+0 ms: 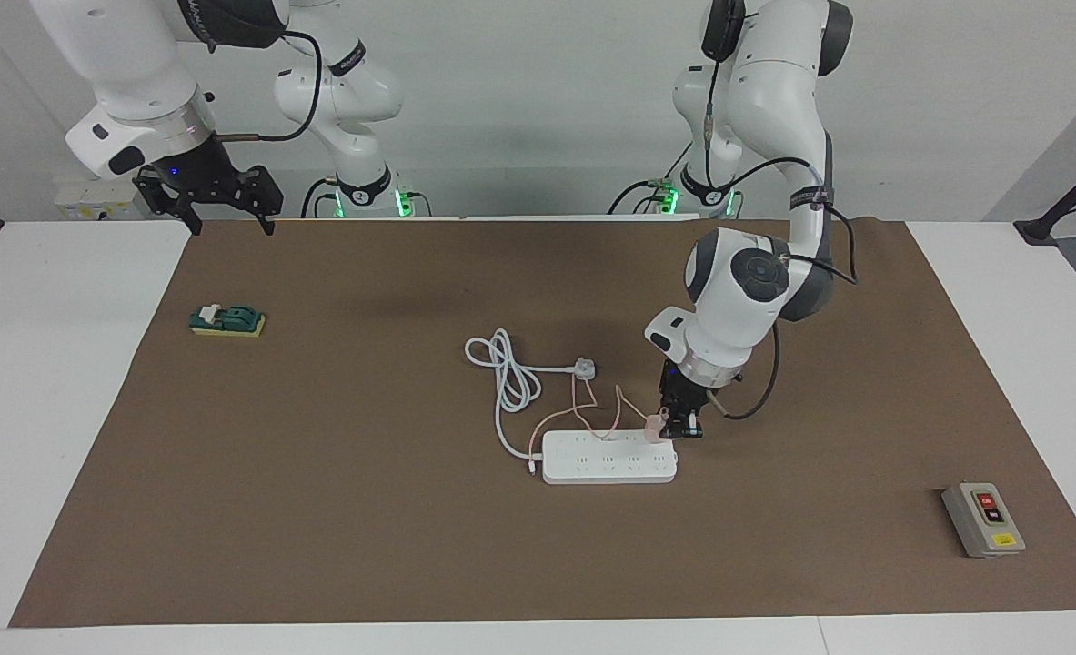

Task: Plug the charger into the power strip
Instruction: 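Push the charger into the socket with the left gripper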

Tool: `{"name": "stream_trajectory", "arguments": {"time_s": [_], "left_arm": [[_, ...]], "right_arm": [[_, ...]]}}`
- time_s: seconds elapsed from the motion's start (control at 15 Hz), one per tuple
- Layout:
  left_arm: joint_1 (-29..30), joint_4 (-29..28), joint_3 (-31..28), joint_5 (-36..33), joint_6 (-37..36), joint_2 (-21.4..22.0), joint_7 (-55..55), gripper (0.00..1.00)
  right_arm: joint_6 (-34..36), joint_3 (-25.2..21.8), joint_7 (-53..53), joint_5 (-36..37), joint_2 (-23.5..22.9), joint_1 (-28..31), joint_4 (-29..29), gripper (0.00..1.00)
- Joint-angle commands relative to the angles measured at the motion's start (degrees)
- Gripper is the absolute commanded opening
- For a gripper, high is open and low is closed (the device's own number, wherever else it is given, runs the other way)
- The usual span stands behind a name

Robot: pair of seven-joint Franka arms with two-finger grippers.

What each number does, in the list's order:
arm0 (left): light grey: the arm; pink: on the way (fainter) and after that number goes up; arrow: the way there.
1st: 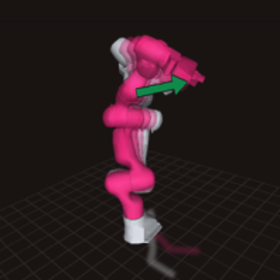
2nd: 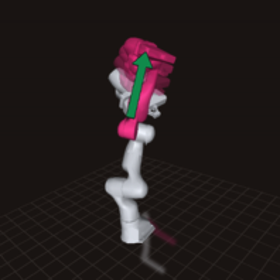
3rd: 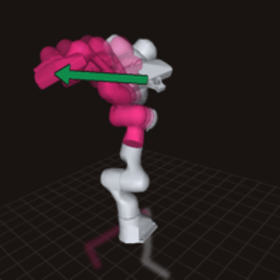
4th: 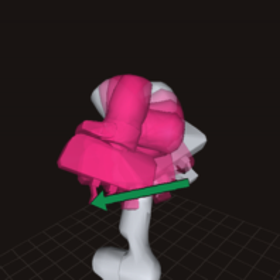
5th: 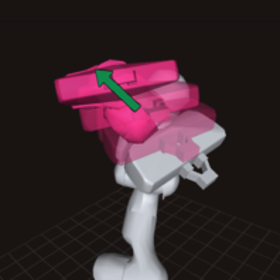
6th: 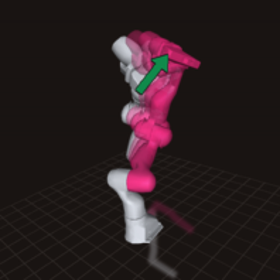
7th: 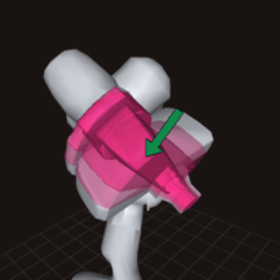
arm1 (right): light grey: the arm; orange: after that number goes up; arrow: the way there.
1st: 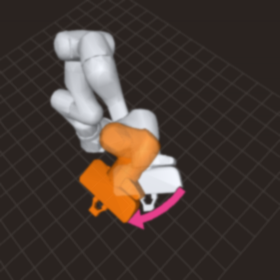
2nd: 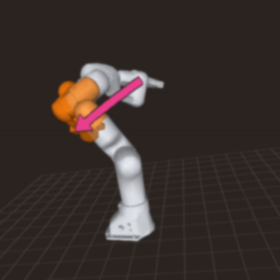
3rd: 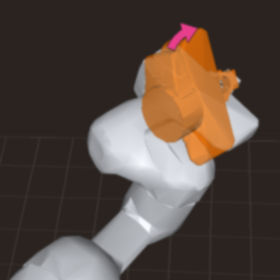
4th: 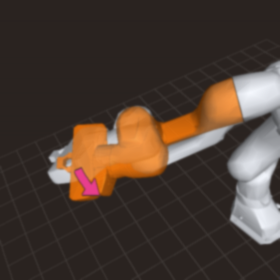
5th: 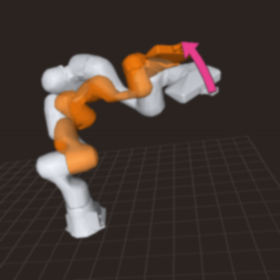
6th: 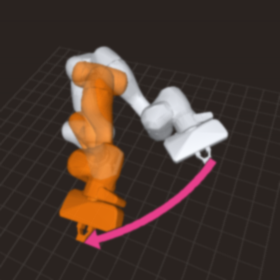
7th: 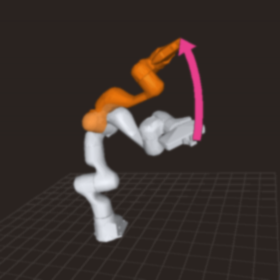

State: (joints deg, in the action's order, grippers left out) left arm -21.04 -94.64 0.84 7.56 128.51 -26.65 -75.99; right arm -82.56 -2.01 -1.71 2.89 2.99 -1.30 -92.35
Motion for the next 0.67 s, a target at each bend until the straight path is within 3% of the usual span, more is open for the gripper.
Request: {"name": "stream_trajectory", "arguments": {"time_s": [0.0,0.6], "left_arm": [[-0.6,0.9,-0.5,1.7,-2.1,-1.3,-1.5,0.0],[-0.3,3.3,-0.6,2.7,-6.1,-3.0,-1.8,0.0]], "right_arm": [[1.0,0.1,-1.6,0.4,0.4,0.2,0.0,1.0],[2.2,0.1,-1.5,-0.2,-0.3,0.1,1.3,1.0]]}}
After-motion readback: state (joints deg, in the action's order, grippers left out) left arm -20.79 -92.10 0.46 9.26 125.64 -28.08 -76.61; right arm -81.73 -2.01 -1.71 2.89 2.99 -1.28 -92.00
